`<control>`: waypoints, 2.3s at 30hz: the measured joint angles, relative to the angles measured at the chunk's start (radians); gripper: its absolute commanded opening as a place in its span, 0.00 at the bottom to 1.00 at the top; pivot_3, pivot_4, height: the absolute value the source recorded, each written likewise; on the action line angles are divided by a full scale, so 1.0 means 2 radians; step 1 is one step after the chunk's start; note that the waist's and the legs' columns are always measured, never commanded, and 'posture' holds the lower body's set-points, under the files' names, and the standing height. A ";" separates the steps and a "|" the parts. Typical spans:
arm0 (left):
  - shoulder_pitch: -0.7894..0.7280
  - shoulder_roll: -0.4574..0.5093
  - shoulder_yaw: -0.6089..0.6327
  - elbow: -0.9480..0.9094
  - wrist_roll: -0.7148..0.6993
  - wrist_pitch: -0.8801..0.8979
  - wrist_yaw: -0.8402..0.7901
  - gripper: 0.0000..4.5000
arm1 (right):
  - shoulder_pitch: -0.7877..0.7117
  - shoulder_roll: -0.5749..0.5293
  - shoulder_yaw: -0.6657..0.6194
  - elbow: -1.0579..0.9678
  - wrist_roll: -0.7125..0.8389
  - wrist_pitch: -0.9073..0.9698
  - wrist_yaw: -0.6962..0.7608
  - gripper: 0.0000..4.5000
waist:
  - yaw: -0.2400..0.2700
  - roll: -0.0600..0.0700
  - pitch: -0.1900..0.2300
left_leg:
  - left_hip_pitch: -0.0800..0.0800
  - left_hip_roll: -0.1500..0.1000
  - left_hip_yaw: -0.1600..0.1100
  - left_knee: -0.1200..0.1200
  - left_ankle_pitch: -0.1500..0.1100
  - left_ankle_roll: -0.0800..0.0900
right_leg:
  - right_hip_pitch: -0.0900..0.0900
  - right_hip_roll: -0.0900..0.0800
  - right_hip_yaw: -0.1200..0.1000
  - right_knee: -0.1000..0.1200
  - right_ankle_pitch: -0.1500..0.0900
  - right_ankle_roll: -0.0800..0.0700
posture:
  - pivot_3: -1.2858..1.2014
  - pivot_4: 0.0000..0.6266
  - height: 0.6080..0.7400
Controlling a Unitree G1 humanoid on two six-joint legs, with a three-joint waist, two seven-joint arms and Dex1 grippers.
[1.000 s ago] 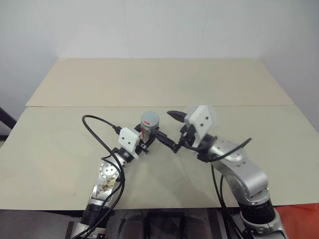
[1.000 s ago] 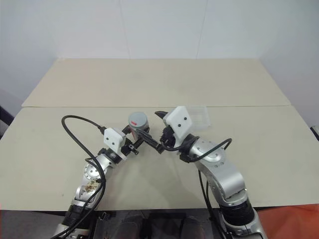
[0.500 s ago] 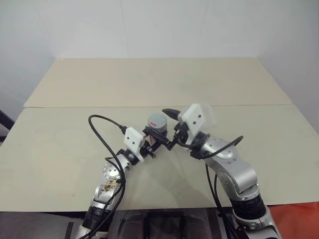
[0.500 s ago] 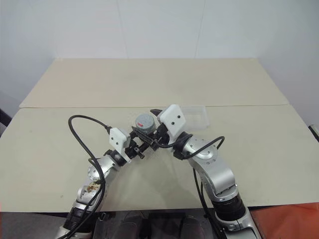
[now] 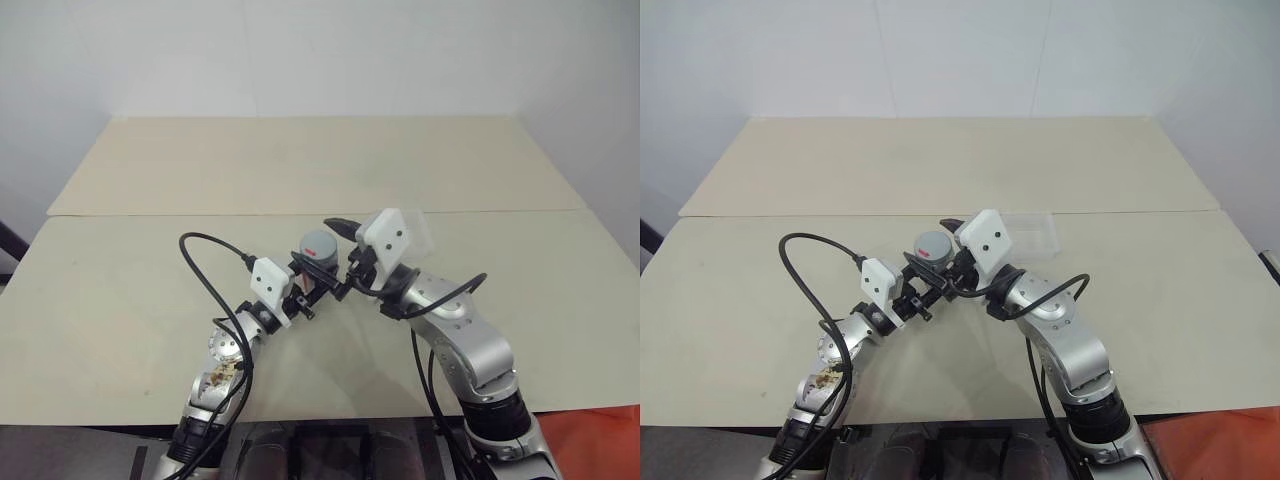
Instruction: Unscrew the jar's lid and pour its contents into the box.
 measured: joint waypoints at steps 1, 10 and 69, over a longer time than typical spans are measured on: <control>0.000 0.000 0.000 0.000 0.000 -0.001 0.000 0.44 | 0.000 0.001 0.000 0.000 0.000 0.000 0.000 0.64 | 0.000 0.000 0.000 | 0.000 0.000 0.000 0.000 0.000 0.000 | 0.000 0.000 0.000 0.000 0.000 0.000 | 0.52 0.24 1.00; 0.000 -0.003 -0.001 0.001 0.001 -0.003 0.000 0.44 | -0.002 -0.007 0.000 0.000 0.000 0.000 0.007 0.62 | 0.000 0.000 0.000 | 0.000 0.000 0.000 0.000 0.000 0.000 | 0.000 0.000 0.000 0.000 0.000 0.000 | 0.52 0.24 1.00; -0.026 0.015 -0.008 0.049 0.005 -0.008 -0.034 0.44 | 0.049 -0.022 -0.030 -0.099 0.056 0.043 -0.061 0.99 | 0.003 0.000 0.000 | -0.001 0.000 0.000 0.001 0.001 -0.001 | -0.001 0.000 0.000 0.000 0.000 0.000 | 0.52 0.24 1.00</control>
